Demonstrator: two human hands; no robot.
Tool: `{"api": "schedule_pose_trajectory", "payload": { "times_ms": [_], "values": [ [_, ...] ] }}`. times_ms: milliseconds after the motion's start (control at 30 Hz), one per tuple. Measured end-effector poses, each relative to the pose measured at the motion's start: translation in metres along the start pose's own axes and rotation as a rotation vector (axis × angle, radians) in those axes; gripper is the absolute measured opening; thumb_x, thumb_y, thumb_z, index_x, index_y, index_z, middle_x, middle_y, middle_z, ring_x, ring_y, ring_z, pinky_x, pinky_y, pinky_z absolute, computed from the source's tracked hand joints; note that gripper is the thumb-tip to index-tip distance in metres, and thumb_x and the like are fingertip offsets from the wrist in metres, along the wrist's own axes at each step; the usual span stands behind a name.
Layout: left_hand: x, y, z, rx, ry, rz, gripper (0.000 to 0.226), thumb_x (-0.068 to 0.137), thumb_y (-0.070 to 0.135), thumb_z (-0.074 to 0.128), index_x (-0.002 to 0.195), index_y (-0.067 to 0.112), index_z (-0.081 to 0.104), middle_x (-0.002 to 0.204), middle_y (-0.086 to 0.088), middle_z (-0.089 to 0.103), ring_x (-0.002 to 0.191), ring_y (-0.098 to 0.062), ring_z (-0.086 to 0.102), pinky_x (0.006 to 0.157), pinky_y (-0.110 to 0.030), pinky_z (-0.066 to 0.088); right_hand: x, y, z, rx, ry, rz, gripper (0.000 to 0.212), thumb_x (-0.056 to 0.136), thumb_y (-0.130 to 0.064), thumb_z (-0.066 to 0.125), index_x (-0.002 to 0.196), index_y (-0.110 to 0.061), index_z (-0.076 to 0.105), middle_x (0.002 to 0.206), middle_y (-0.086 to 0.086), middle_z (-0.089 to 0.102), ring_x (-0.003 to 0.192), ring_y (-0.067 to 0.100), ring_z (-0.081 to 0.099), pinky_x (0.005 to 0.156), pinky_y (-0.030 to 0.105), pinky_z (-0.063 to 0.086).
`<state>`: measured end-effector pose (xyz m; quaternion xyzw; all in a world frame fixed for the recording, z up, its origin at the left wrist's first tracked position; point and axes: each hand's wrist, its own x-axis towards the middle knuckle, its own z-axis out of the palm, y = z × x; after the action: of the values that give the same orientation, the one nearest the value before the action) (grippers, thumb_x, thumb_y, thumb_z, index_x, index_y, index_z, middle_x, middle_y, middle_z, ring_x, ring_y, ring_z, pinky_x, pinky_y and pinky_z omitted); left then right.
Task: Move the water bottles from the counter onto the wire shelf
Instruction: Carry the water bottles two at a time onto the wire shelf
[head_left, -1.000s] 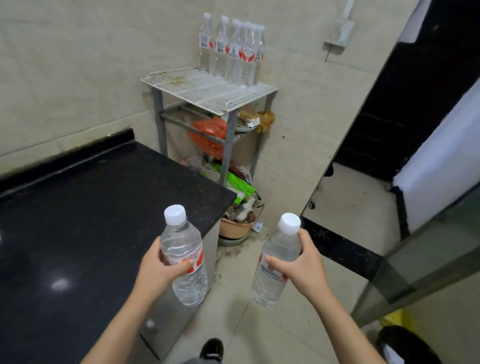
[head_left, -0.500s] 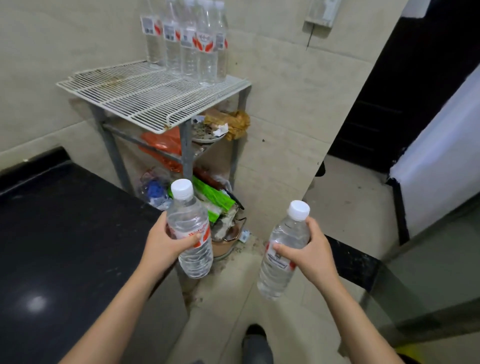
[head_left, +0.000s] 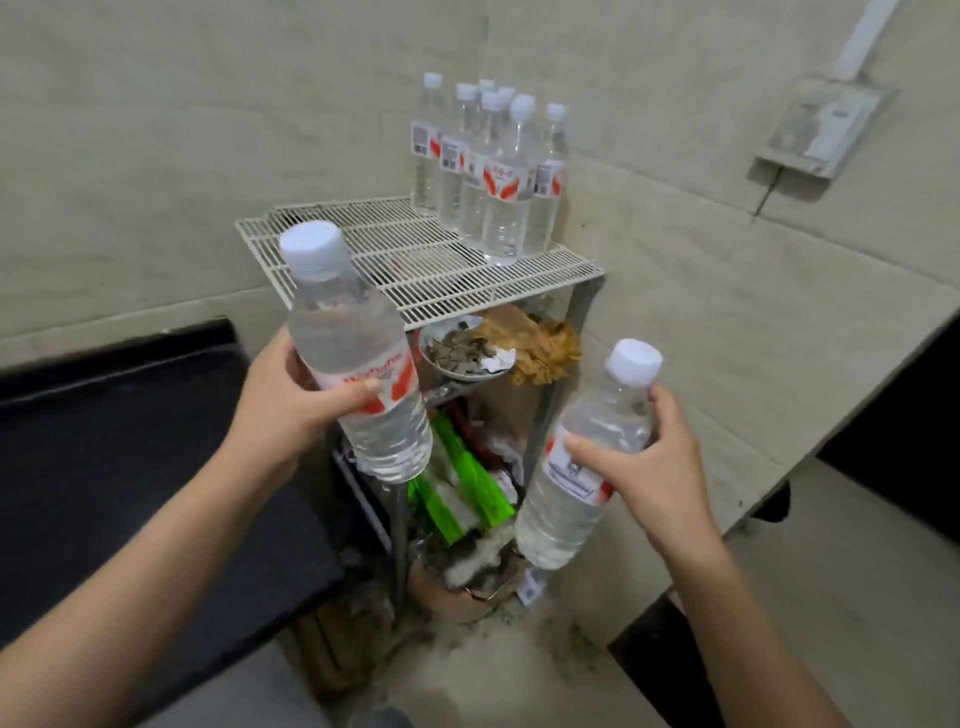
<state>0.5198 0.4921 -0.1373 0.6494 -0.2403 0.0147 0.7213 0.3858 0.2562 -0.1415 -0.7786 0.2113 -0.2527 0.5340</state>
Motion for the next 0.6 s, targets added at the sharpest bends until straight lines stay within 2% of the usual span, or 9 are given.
{"api": "schedule_pose_trajectory", "payload": {
  "times_ms": [67, 133, 267, 400, 500, 567, 600],
  "values": [
    [0.027, 0.009, 0.0, -0.001, 0.066, 0.028, 0.062, 0.036, 0.034, 0.082, 0.094, 0.028, 0.06, 0.085, 0.017, 0.074, 0.082, -0.002, 0.068, 0.071, -0.017, 0.053, 0.033, -0.017, 0.009, 0.042, -0.013, -0.07, 0.071, 0.048, -0.023, 0.085, 0.11, -0.03, 0.051, 0.106, -0.002, 0.065, 0.096, 0.02, 0.064, 0.089, 0.048, 0.051],
    [0.056, 0.014, -0.001, 0.002, 0.114, 0.051, 0.053, 0.043, 0.029, 0.075, 0.094, 0.024, 0.059, 0.082, 0.016, 0.074, 0.08, -0.002, 0.067, 0.07, -0.017, 0.052, 0.065, -0.036, 0.024, 0.067, -0.047, -0.15, 0.062, 0.047, -0.026, 0.083, 0.1, -0.036, 0.051, 0.101, -0.007, 0.065, 0.094, 0.016, 0.064, 0.088, 0.044, 0.053],
    [0.119, 0.015, -0.014, 0.02, 0.194, 0.093, 0.056, 0.045, 0.03, 0.073, 0.098, 0.019, 0.058, 0.083, 0.012, 0.072, 0.079, -0.001, 0.067, 0.069, -0.016, 0.051, 0.128, -0.074, 0.057, 0.117, -0.074, -0.292, 0.056, 0.054, -0.021, 0.086, 0.093, -0.036, 0.049, 0.098, -0.01, 0.064, 0.093, 0.012, 0.064, 0.084, 0.037, 0.054],
    [0.187, -0.002, -0.031, 0.024, 0.212, 0.115, 0.06, 0.041, 0.033, 0.075, 0.098, 0.025, 0.058, 0.089, 0.013, 0.07, 0.082, -0.001, 0.066, 0.069, -0.015, 0.051, 0.205, -0.102, 0.106, 0.156, -0.047, -0.355, 0.065, 0.052, -0.031, 0.083, 0.107, -0.027, 0.049, 0.107, -0.002, 0.064, 0.097, 0.017, 0.064, 0.085, 0.041, 0.054],
    [0.245, -0.026, -0.048, 0.033, 0.204, 0.071, 0.074, 0.039, 0.035, 0.076, 0.109, 0.018, 0.056, 0.099, 0.005, 0.067, 0.09, -0.009, 0.065, 0.074, -0.019, 0.052, 0.27, -0.113, 0.155, 0.143, -0.034, -0.345, 0.075, 0.046, -0.045, 0.077, 0.113, -0.027, 0.048, 0.11, -0.003, 0.064, 0.098, 0.02, 0.064, 0.085, 0.047, 0.054],
    [0.285, -0.04, -0.057, 0.028, 0.192, 0.03, 0.076, 0.039, 0.033, 0.076, 0.11, 0.016, 0.056, 0.1, 0.002, 0.066, 0.091, -0.013, 0.064, 0.075, -0.023, 0.051, 0.309, -0.118, 0.187, 0.109, -0.041, -0.334, 0.078, 0.053, -0.043, 0.077, 0.122, -0.027, 0.044, 0.118, -0.003, 0.061, 0.105, 0.021, 0.06, 0.088, 0.047, 0.051],
    [0.305, -0.048, -0.061, 0.034, 0.187, 0.008, 0.068, 0.041, 0.029, 0.078, 0.105, 0.019, 0.057, 0.098, 0.003, 0.066, 0.09, -0.012, 0.064, 0.075, -0.024, 0.051, 0.329, -0.12, 0.202, 0.09, -0.044, -0.322, 0.079, 0.058, -0.04, 0.078, 0.127, -0.025, 0.041, 0.123, -0.002, 0.058, 0.109, 0.021, 0.058, 0.091, 0.045, 0.05]
  ]
}}
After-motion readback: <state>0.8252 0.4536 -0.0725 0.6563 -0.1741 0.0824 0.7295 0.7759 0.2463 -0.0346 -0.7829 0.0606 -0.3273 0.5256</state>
